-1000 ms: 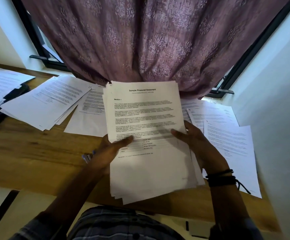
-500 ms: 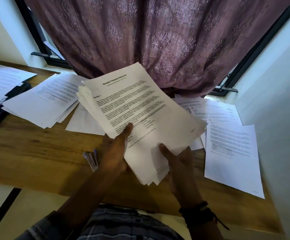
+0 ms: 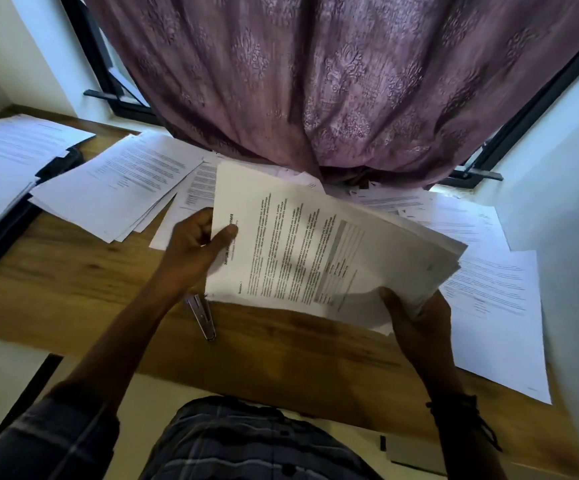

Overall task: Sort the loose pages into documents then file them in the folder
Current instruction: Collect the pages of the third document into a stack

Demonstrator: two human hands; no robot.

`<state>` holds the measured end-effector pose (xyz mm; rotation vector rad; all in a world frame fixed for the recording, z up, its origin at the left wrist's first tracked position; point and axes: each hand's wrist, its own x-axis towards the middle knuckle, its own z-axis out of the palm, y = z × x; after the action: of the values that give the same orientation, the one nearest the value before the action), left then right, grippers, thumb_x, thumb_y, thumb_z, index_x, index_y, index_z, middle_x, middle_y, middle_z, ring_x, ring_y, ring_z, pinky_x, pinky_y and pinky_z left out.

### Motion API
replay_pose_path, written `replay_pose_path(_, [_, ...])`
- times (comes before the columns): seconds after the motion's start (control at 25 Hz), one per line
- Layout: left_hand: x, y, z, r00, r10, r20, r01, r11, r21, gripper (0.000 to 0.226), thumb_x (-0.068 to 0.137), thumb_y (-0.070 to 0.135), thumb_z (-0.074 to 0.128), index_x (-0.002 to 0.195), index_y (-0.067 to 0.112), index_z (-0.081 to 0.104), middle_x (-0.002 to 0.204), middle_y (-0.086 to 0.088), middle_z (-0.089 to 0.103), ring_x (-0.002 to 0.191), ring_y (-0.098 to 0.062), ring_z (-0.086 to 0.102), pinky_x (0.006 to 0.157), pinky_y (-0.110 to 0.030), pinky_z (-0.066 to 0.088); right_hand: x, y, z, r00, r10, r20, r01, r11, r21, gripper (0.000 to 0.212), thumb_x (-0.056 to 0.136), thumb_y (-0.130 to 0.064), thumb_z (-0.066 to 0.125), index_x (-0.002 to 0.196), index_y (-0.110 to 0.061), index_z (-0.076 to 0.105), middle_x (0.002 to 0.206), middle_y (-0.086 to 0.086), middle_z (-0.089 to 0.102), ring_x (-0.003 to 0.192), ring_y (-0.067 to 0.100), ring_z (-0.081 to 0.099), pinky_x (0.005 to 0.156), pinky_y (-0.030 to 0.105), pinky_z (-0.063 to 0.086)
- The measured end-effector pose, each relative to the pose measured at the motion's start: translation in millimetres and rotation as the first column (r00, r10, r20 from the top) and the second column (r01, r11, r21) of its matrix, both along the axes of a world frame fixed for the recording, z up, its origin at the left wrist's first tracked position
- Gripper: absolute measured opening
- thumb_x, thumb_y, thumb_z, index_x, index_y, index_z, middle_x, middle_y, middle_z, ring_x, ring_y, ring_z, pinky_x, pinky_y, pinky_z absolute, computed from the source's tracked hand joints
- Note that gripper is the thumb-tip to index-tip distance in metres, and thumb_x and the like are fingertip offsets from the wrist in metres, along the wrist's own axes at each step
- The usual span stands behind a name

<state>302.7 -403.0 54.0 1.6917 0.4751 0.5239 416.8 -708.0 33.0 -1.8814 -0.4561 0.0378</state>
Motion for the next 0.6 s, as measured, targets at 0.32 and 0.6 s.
replay_pose_path(0.32, [11.3,-29.5,-54.3,0.987,0.140,0.085,-0.140,0.990,0.004,0.024,0.097,0.017,0.055,0.119,0.010,0.049,0.115,0.000,0.064,0.107,-0.014,0.064,0.085,-0.026,0.056,1.3,5.9,-38.8,0.997,-0.080,0.008,0.080,0.995,0.054,0.056,0.087,-0.027,0.068,0.133,-0.020,0.038,0.128,-0.003,0.050,0.121,0.009,0.052,0.087,0.018,0.054])
replay_pose_path(0.6, [19.7,-40.6,-70.9,0.974,0.218,0.055,-0.220,0.974,0.049,0.012,0.103,0.014,0.044,0.094,0.007,0.042,0.082,-0.012,0.054,0.076,-0.007,0.060,0.060,-0.023,0.050,-14.8,15.7,-50.8,0.996,-0.089,0.002,0.089,0.990,0.106,0.039,0.091,0.012,0.051,0.122,-0.007,0.035,0.110,-0.051,0.043,0.107,-0.027,0.045,0.078,0.000,0.047])
